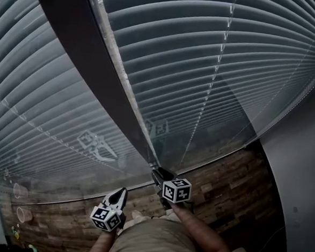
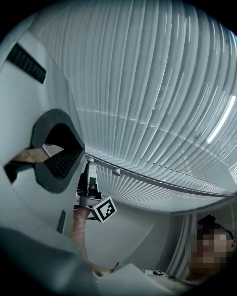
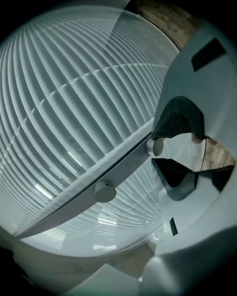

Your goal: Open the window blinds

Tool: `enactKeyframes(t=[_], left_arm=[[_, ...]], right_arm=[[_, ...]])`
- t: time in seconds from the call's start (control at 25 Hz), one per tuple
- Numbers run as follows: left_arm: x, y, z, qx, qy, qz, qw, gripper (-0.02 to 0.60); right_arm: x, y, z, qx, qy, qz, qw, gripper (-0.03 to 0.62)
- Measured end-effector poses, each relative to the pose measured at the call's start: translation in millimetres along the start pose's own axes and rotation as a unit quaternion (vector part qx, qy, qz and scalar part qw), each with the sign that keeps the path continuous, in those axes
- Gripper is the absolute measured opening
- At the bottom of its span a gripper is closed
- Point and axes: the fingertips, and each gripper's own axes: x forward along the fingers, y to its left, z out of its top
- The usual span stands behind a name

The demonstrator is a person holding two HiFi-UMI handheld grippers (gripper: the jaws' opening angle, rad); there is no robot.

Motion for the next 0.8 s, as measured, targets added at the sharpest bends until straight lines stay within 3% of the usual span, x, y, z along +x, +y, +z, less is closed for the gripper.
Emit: enactKeyframes(t=[0.12, 0.2, 0.24, 0.28, 0.36, 0.4, 0.44, 0.48, 0.52, 0.6, 0.68, 0.72, 0.8], left_arm=[[1, 1, 0, 0.000, 0.002, 0.000, 1.0000, 0.012], [3, 1, 0, -0.001, 0.002, -0.003, 1.0000, 0.012], [4, 0, 0, 0.000, 0.002, -0.004, 1.0000, 0.012], [5, 0, 0, 0.001, 0.002, -0.005, 1.0000, 0.012], [5, 0, 0, 0.005, 0.002, -0.007, 1.0000, 0.012], [6, -1, 0, 0.005, 0.002, -0.008, 1.0000, 0.012], [6, -1, 0, 0.004, 0.002, -0.009, 0.9999, 0.012], [6, -1, 0, 0.004, 0.003, -0.010, 0.9999, 0.012], [6, -1, 0, 0.004, 0.003, -0.011, 0.9999, 0.012], [6, -2, -1, 0.004, 0.005, -0.013, 0.9999, 0.012], [7, -3, -2, 0.006, 0.006, -0.014, 0.9999, 0.012], [7, -4, -1, 0.006, 0.006, -0.014, 0.9999, 0.012], [7, -5, -1, 0.007, 0.006, -0.015, 0.9998, 0.012]], right_arm=[[1, -2, 2, -0.009, 0.011, -0.021, 1.000, 0.123], [3, 0, 2, -0.090, 0.024, -0.069, 0.993, 0.122], [4, 2, 2, -0.168, 0.032, -0.104, 0.980, 0.121], [4, 6, 2, -0.267, 0.042, -0.144, 0.952, 0.120], [3, 12, -1, -0.456, 0.055, -0.215, 0.862, 0.117], [3, 13, -3, -0.509, 0.056, -0.233, 0.827, 0.115], [3, 13, -4, -0.528, 0.055, -0.236, 0.814, 0.112], [2, 12, -5, -0.521, 0.053, -0.226, 0.821, 0.112], [2, 11, -4, -0.498, 0.052, -0.208, 0.840, 0.098], [1, 12, -4, -0.415, 0.046, -0.154, 0.896, 0.100], [0, 13, -1, -0.286, 0.028, -0.094, 0.953, 0.171], [0, 11, 1, -0.220, 0.019, -0.071, 0.973, 0.176], [3, 5, 0, -0.107, 0.010, -0.040, 0.993, 0.176]])
